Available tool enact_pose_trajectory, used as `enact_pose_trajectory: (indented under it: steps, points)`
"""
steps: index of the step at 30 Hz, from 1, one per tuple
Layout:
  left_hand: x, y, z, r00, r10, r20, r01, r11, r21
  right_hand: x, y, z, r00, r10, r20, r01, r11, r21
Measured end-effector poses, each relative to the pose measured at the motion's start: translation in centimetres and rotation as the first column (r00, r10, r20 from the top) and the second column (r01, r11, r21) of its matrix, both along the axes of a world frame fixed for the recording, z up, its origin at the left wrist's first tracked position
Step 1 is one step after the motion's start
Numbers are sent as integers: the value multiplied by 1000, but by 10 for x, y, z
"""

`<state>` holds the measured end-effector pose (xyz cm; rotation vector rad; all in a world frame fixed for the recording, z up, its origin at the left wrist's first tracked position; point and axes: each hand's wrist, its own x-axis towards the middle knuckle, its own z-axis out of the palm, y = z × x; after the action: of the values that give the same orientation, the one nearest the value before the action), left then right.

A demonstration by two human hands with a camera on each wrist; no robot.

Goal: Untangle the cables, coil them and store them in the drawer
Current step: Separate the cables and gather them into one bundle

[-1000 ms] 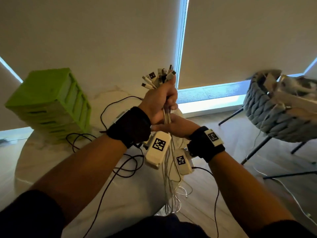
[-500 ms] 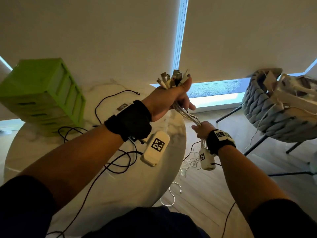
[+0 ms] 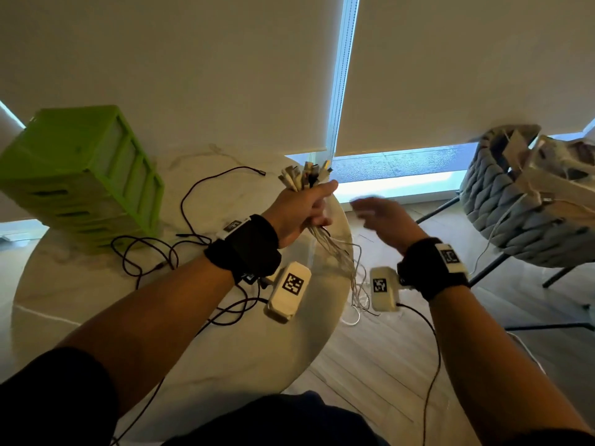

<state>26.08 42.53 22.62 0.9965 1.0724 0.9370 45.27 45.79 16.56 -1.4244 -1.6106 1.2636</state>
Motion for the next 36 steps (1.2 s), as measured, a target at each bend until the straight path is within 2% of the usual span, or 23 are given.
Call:
enact_pose_trajectory:
  steps: [2,3,4,8,12,15,20,24,26,29,30,34,36]
  points:
    - [-6,-3,-6,1000,11,26,-10,999,-39,-26,-5,39,963,-39,-266,58,996,66]
    - [-8,-4,-9,1000,13,20,-12,999,-43,-40,-9,54,949,12,-316,16,996,86]
    - [-10,-6,-11,1000,19,16,-19,999,-45,-55,-12,64,952,82,-296,-46,991,125]
    - [-20,-16,-14,997,75,1,-75,997,-33,-107,-22,85,967,254,33,-254,933,254]
    - [-44,-28,-15,991,135,-4,-135,991,-11,-131,-27,87,870,353,343,-465,818,339]
    - [-56,-37,-11,988,153,-1,-153,988,7,-145,-33,89,816,384,433,-558,717,417]
    - [-73,-47,-9,990,78,-117,-71,996,59,-164,-39,96,798,387,461,-575,717,394]
    - [-83,-49,-8,997,49,-54,-47,998,34,-178,-43,96,782,371,501,-587,709,390]
    - [-85,-50,-7,995,95,-20,-95,995,-6,-179,-41,94,829,391,401,-535,763,363]
    - [-94,-49,-3,991,130,14,-129,989,-68,-170,-38,94,901,427,71,-426,844,326]
    - [-97,-48,-3,991,136,19,-134,988,-75,-167,-38,94,905,423,41,-412,848,334]
    - [-106,-45,-2,974,227,21,-222,965,-137,-166,-34,89,909,361,209,-417,815,403]
    - [-108,-44,-4,970,244,18,-238,958,-160,-170,-37,87,912,346,222,-410,806,428]
